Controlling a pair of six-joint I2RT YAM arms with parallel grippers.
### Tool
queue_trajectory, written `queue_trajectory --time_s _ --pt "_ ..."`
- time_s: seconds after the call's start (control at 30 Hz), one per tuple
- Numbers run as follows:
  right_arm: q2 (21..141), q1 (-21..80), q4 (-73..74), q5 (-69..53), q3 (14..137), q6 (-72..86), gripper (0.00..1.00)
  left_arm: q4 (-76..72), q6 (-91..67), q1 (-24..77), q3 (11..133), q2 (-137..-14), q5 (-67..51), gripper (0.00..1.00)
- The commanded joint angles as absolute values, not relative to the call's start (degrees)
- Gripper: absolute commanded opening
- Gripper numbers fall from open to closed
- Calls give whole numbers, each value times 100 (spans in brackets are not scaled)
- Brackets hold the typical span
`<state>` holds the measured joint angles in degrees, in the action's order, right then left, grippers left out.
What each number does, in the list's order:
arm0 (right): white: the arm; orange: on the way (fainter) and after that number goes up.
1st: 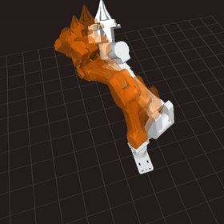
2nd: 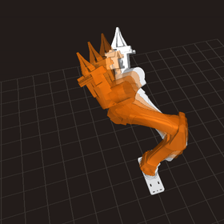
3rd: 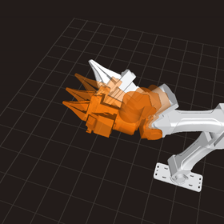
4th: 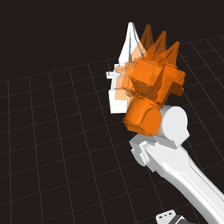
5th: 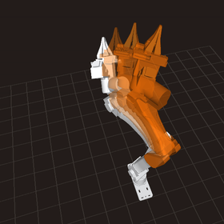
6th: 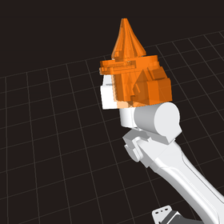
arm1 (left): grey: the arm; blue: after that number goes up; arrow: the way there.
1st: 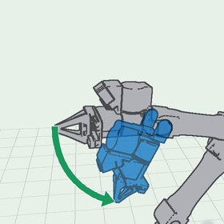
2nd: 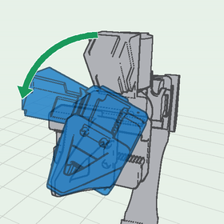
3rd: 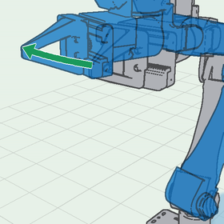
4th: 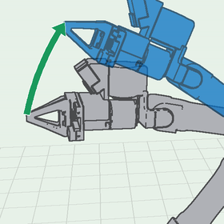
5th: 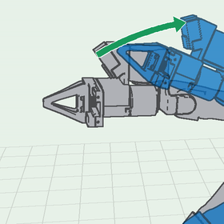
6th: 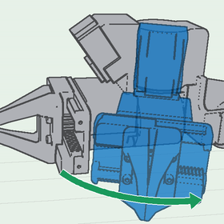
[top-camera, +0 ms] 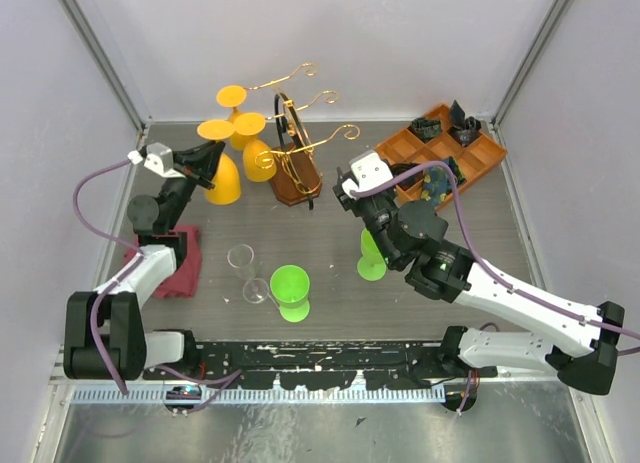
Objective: Place the wine glass upside down on the wine glass rack
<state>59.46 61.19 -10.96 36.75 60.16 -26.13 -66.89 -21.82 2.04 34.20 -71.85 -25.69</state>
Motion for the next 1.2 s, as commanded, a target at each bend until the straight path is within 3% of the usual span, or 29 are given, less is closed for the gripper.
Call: queue_trajectory --time_s 0.0,0.6,1.17 --pt "5711 6152 -1157 3942 6023 -2637 52 -8194 -2410 268 3225 -7529 -3173 0" --pt "5658 6155 -1006 4025 6004 -2780 52 -8200 -1776 1049 2550 -7596 -3259 0" --pt "5591 6148 -978 4147 5954 -2849 52 -8206 -1510 1717 3006 -8425 -2759 0"
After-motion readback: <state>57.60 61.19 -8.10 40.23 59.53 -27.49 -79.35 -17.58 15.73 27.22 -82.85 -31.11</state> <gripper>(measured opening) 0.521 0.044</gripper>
